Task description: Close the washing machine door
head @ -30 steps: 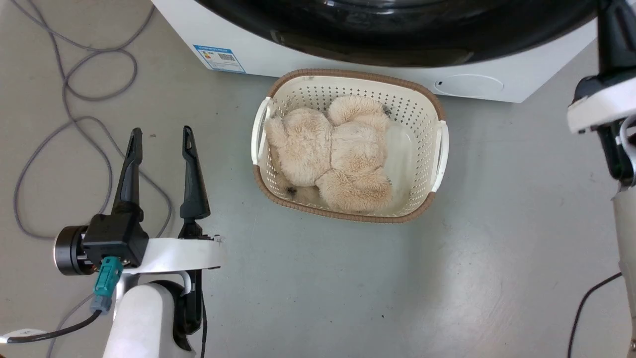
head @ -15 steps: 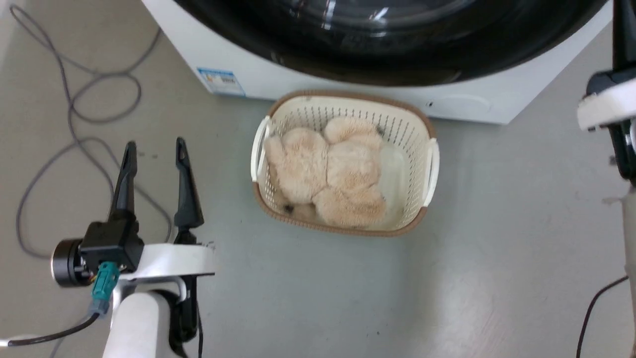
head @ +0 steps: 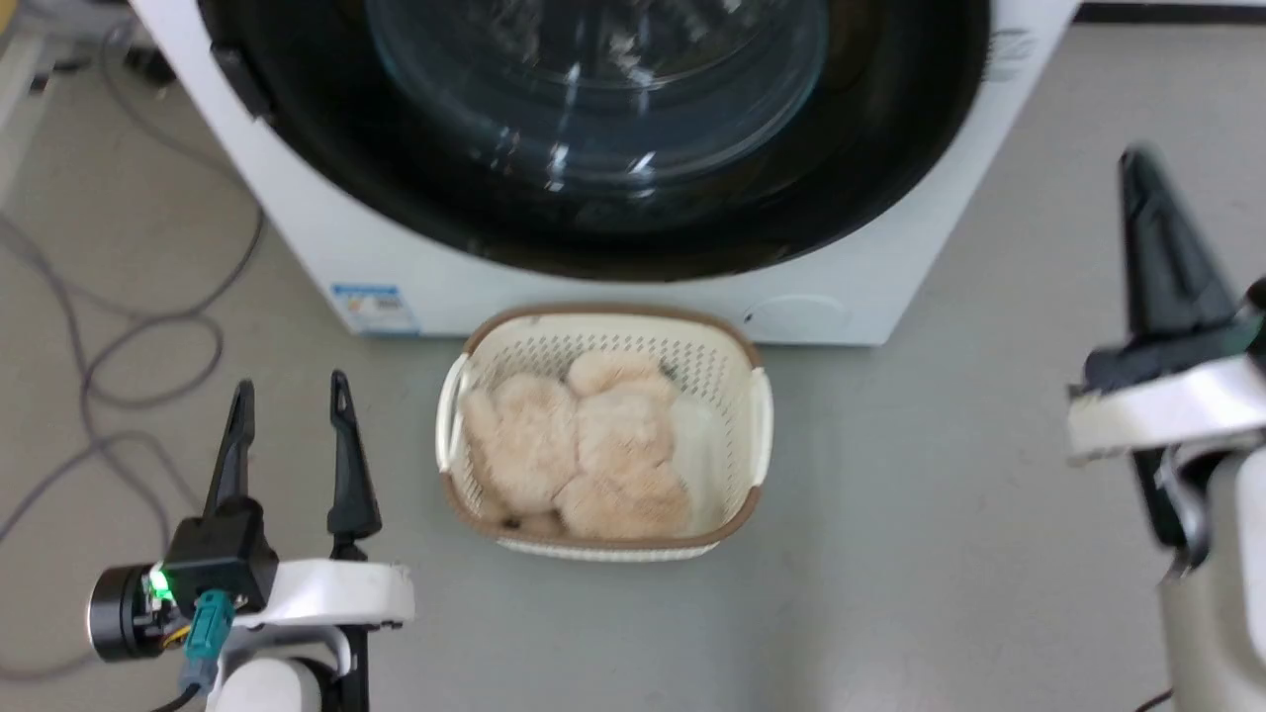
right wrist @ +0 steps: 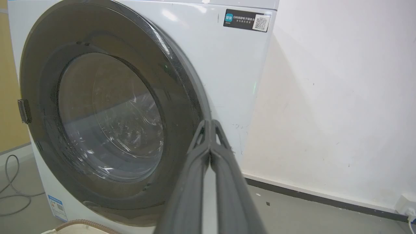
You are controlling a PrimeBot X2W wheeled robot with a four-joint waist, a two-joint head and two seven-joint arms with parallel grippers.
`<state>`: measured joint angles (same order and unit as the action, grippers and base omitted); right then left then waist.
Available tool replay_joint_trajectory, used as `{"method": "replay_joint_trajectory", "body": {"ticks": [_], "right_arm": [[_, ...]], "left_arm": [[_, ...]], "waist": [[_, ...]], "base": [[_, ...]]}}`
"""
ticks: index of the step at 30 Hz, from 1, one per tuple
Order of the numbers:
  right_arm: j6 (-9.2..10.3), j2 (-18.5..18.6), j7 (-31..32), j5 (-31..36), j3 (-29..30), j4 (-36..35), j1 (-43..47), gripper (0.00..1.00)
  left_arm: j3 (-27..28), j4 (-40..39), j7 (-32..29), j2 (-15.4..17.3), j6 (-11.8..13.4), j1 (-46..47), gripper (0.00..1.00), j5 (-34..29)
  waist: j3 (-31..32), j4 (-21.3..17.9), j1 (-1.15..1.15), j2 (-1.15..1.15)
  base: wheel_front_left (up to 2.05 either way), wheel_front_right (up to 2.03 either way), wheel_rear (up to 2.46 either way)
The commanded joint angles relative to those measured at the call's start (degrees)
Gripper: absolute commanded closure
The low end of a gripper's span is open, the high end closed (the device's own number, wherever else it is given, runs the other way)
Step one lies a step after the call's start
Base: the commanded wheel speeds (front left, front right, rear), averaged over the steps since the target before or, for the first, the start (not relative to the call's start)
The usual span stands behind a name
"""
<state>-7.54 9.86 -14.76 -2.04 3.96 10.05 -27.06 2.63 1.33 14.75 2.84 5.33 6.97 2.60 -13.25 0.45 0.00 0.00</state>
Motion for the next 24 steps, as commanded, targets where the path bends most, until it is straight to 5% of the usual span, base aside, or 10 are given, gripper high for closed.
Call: {"method": "replay_joint_trajectory", "body": {"ticks": [1, 7, 9, 24], "right_arm": [[0.05, -0.7, -0.2, -0.5, -0.1, -0.5, 1.7, 1.00], [0.05, -3.5, -0.2, -3.8, -2.0, 0.4, 9.9, 1.00], [0.05, -4.5, -0.2, -6.5, -2.0, 1.4, 13.4, 0.00], [0.05, -6.8, -0.2, -3.3, 0.6, -1.4, 26.5, 0.00]], "left_arm": [[0.3, 0.1, 0.2, 0.1, 0.0, -0.9, 0.00, -0.4], [0.7, 0.5, 0.2, 0.1, -0.2, -4.1, 0.00, -0.6], [0.7, 0.7, 0.2, 0.1, -0.3, -5.8, 0.00, -0.5], [0.0, 0.0, 0.2, 0.0, -0.4, -11.1, 0.00, -0.6]], "waist": [[2.7, -2.4, 0.00, 0.00], [7.1, -4.4, 0.00, 0.00], [8.9, -5.0, 0.00, 0.00], [13.1, -5.3, 0.00, 0.00]], "base": [[0.00, 0.00, 0.00], [0.00, 0.00, 0.00], [0.00, 0.00, 0.00], [0.00, 0.00, 0.00]]}}
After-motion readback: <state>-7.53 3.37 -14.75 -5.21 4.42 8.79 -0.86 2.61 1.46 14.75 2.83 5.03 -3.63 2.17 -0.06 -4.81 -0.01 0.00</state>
